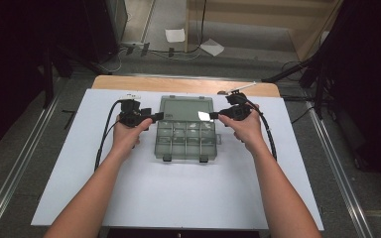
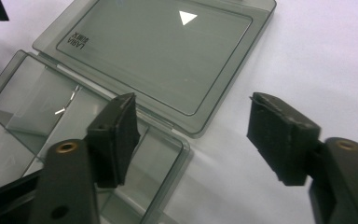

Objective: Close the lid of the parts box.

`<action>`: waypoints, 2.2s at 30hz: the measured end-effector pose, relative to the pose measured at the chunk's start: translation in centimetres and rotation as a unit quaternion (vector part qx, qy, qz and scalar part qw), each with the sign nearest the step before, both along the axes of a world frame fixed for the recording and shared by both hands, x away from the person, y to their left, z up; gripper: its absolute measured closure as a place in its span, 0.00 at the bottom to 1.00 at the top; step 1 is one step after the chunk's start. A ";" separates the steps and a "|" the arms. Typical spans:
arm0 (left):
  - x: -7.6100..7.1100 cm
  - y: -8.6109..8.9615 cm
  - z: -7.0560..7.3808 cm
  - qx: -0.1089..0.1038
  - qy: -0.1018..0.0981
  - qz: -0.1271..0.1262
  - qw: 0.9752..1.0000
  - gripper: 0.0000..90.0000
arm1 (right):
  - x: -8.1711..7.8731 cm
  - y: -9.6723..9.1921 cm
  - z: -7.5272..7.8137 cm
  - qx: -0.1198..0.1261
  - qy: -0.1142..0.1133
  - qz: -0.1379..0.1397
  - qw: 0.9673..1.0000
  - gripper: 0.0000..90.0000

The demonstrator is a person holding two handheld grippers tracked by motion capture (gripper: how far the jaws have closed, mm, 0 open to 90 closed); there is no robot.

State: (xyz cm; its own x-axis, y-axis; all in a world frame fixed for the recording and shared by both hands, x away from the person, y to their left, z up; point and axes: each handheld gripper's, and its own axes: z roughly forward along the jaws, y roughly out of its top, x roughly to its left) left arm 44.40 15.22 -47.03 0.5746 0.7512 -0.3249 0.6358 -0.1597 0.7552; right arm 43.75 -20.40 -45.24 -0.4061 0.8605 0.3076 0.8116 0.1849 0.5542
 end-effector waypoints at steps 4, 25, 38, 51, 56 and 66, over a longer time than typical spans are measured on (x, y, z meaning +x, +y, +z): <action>0.9 -0.4 -0.5 0.006 0.017 -0.001 1.000 0.37 | 0.2 0.0 -0.3 0.009 -0.003 -0.004 1.000 0.46; 3.1 -1.5 -2.5 -0.005 0.065 0.005 0.998 0.41 | 1.7 0.3 -2.6 0.039 0.017 -0.022 0.999 0.51; 3.6 -1.9 -3.4 -0.008 0.080 0.008 0.997 0.41 | 2.2 0.5 -3.8 0.055 0.035 -0.021 0.998 0.52; 3.7 -1.8 -3.5 -0.025 0.086 0.006 0.996 0.41 | 2.8 0.5 -5.2 0.085 0.059 -0.022 0.994 0.53; 3.6 -2.1 -3.5 -0.024 0.084 0.000 0.996 0.47 | 2.7 0.4 -4.9 0.087 0.044 -0.019 0.995 0.60; 3.2 -1.5 -2.0 -0.017 0.049 0.001 0.999 0.67 | 1.7 -0.7 -3.8 0.086 -0.002 -0.031 0.996 0.89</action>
